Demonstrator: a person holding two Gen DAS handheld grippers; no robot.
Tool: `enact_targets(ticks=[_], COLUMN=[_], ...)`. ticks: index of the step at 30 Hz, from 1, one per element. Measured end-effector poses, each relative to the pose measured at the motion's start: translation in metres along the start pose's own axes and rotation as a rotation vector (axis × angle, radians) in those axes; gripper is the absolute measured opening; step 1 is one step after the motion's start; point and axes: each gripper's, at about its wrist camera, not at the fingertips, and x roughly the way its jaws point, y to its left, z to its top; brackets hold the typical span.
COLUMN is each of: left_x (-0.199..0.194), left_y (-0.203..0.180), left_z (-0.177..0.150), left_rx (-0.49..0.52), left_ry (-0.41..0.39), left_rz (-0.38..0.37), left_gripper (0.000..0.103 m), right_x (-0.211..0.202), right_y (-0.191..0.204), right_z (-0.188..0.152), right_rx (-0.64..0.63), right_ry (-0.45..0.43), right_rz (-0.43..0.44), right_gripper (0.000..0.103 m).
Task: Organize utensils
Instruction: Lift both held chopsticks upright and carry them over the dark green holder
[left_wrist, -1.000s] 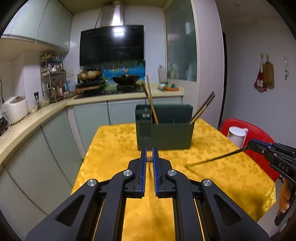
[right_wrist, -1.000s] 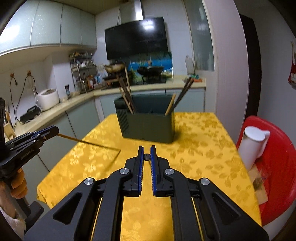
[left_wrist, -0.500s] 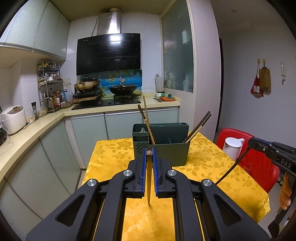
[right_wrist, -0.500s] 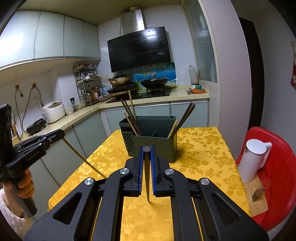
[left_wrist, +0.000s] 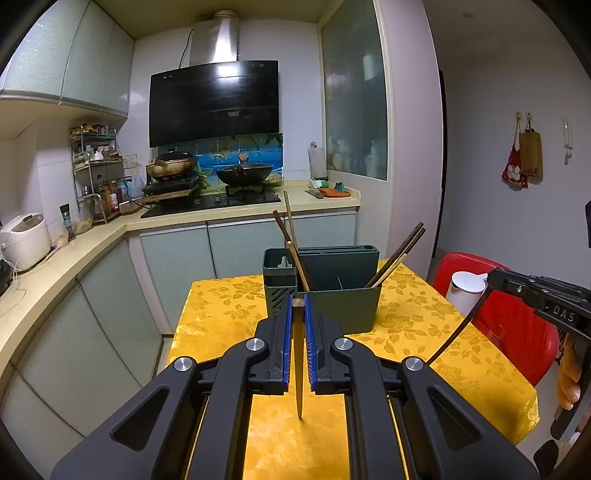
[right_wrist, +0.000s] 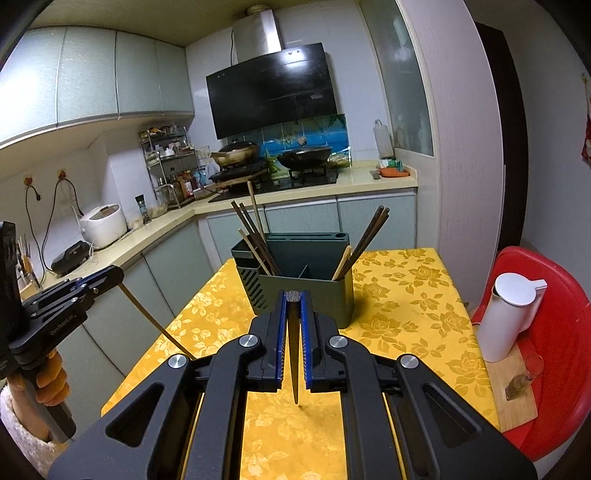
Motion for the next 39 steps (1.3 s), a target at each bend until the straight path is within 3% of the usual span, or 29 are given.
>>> enact_targets(ticks=[15,32,39], left_x=[0.027,0.056,0.09], left_y=[-0.005,-0.036,-0.036], left_z=[0.032,0.135,0.171], left_rx=[0.031,0.12,0.074], left_ry=[0.018,-0.113,-0.115], left_rz=[-0.032,-0.058,-0.072], left_gripper=[0.006,0.006,0.006], right_x=[0.03,0.042,0.062], right_y=[-0.024,-0.016,-0.023], right_z=[0.03,0.12,0.148], right_rx=[0.011,-0.041,-0.04], right_ry=[0.024,-0.072,-0.085], right_rz=[-0.037,-0.008,-0.021], right_gripper=[0.008,0.008,0.008])
